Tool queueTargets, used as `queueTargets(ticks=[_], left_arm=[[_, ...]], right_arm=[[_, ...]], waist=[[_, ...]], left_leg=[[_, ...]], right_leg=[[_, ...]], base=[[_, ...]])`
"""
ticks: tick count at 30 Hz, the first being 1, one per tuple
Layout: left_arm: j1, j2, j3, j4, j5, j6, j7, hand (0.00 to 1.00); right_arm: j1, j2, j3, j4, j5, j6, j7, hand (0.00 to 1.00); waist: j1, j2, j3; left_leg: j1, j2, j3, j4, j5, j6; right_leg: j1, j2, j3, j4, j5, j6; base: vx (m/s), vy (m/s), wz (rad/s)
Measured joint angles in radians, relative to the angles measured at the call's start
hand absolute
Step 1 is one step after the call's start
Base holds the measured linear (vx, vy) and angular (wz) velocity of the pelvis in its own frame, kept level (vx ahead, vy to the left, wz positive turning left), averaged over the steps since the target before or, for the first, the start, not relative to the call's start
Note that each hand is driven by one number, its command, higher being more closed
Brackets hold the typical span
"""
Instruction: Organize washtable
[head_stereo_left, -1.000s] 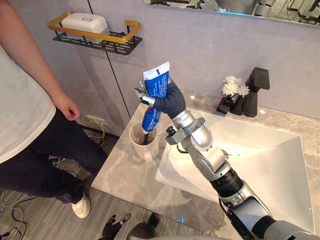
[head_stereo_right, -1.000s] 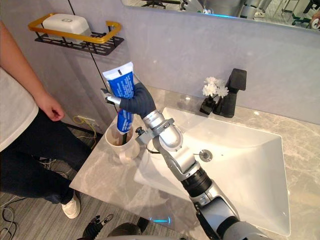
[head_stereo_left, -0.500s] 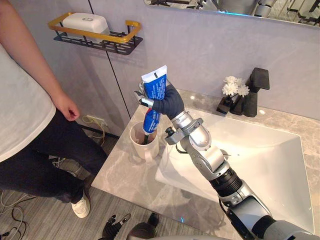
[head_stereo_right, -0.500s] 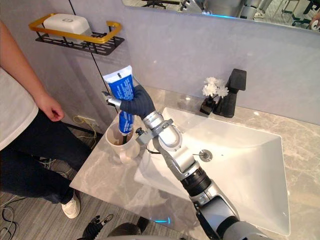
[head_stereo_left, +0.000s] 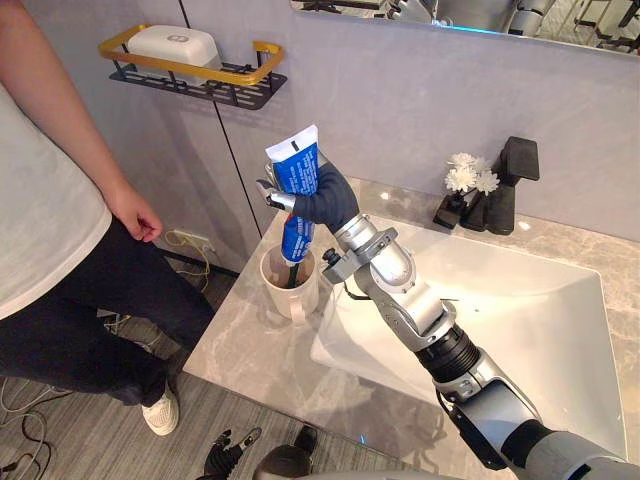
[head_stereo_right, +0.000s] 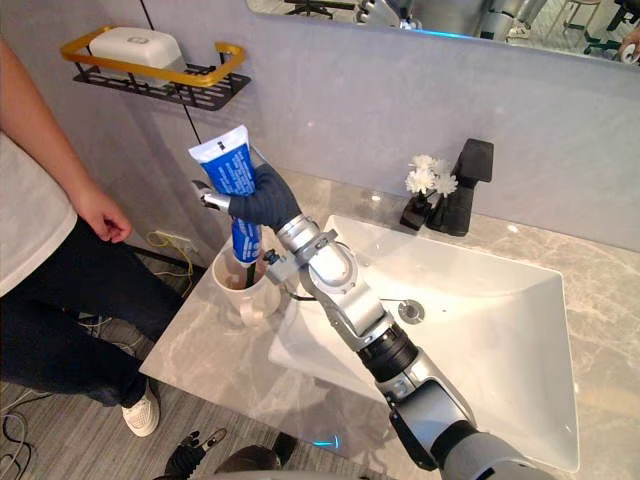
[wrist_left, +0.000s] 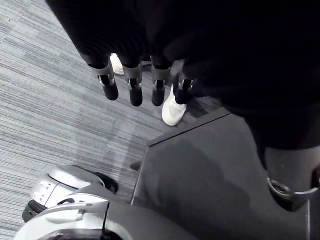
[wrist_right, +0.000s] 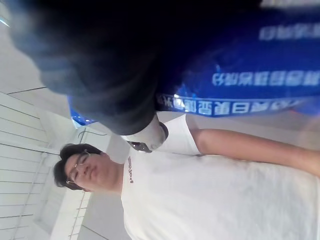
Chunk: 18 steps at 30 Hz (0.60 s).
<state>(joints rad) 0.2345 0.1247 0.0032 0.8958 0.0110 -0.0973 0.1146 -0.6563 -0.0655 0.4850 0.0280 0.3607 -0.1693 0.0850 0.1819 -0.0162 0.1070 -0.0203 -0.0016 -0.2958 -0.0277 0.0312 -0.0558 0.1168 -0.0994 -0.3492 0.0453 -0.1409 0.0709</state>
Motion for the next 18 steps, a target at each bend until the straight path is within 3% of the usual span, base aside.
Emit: queueTargets(ticks=[18], left_arm=[[0.004,0.005,-0.001,0.001,0.0,0.0,-0.001,0.0]], right_arm=[[0.0,0.002,0.043,0.063,-0.022,0.022,0.008,1.0]], waist=[[0.002,-0.009,-0.009]], left_leg=[[-0.001,-0.001,-0.001,0.001,0.0,0.0]], right_leg=[[0.0,0.003,-0.001,0.001,0.0,0.0]], base=[[0.0,0.0,0.0]])
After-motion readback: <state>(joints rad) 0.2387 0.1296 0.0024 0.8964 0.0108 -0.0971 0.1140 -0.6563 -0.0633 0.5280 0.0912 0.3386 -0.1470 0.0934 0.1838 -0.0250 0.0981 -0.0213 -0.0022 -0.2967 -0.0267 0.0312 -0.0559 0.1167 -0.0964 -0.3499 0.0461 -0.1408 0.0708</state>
